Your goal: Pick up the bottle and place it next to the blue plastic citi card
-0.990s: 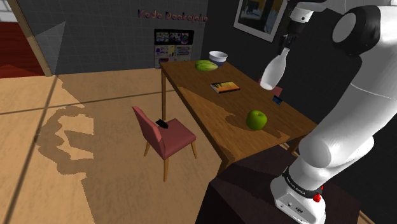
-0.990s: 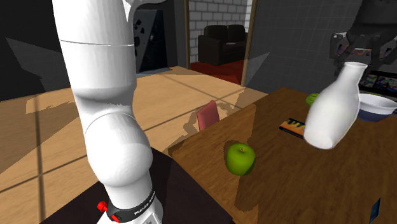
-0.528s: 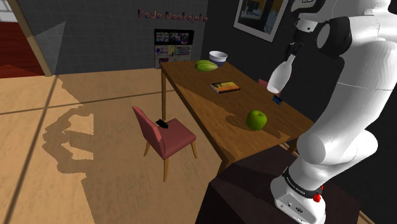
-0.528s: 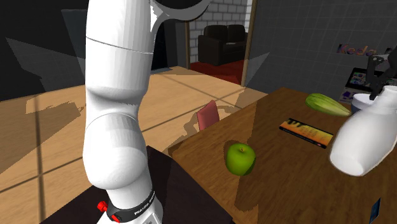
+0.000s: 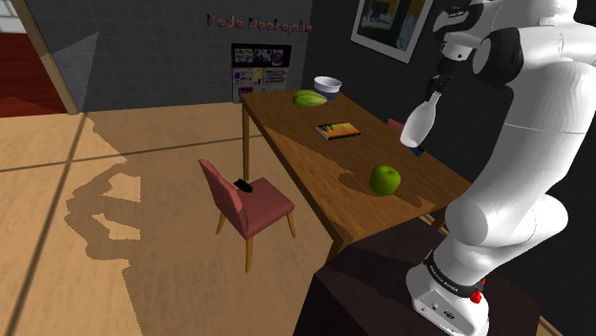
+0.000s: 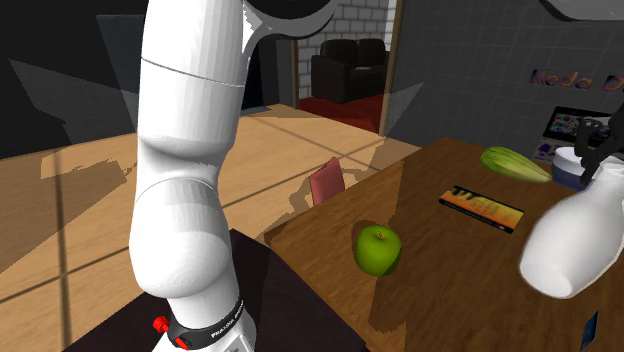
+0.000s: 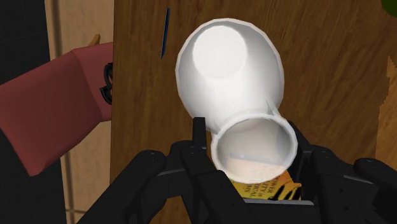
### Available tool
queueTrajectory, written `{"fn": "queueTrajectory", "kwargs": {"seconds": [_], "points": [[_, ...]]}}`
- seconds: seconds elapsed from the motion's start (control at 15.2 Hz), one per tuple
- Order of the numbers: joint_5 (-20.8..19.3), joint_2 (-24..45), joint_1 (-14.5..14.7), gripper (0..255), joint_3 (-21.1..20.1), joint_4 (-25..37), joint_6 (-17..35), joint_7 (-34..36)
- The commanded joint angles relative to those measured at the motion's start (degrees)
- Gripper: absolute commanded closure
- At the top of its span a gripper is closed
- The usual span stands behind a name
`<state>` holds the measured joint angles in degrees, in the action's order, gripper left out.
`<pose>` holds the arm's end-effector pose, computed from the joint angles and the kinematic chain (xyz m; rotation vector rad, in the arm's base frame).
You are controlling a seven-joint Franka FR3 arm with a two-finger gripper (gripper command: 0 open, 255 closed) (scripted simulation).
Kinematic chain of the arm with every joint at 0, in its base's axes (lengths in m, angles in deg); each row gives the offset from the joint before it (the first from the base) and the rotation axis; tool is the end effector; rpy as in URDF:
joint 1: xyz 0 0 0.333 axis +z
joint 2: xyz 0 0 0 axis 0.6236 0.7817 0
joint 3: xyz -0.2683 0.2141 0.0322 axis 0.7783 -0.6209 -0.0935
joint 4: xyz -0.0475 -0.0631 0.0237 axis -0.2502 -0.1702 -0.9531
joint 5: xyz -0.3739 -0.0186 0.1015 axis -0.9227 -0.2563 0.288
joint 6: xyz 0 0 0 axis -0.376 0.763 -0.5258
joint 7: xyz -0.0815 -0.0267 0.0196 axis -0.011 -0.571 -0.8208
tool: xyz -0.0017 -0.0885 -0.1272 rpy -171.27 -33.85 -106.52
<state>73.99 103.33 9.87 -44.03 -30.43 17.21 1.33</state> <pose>0.4059 -0.5197 0.4928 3.1360 -0.1622 0.0838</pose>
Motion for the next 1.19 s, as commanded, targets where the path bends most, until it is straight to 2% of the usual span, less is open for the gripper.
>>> {"fn": "queueTrajectory", "kwargs": {"seconds": [0.0,0.73,1.12], "points": [[0.02,-0.07,0.20,255,-0.06,-1.60,1.58,-0.06],[0.94,1.02,0.54,255,-0.52,-8.66,9.52,-1.02],[1.00,1.09,0.54,255,-0.55,-8.88,9.81,-1.07]]}}
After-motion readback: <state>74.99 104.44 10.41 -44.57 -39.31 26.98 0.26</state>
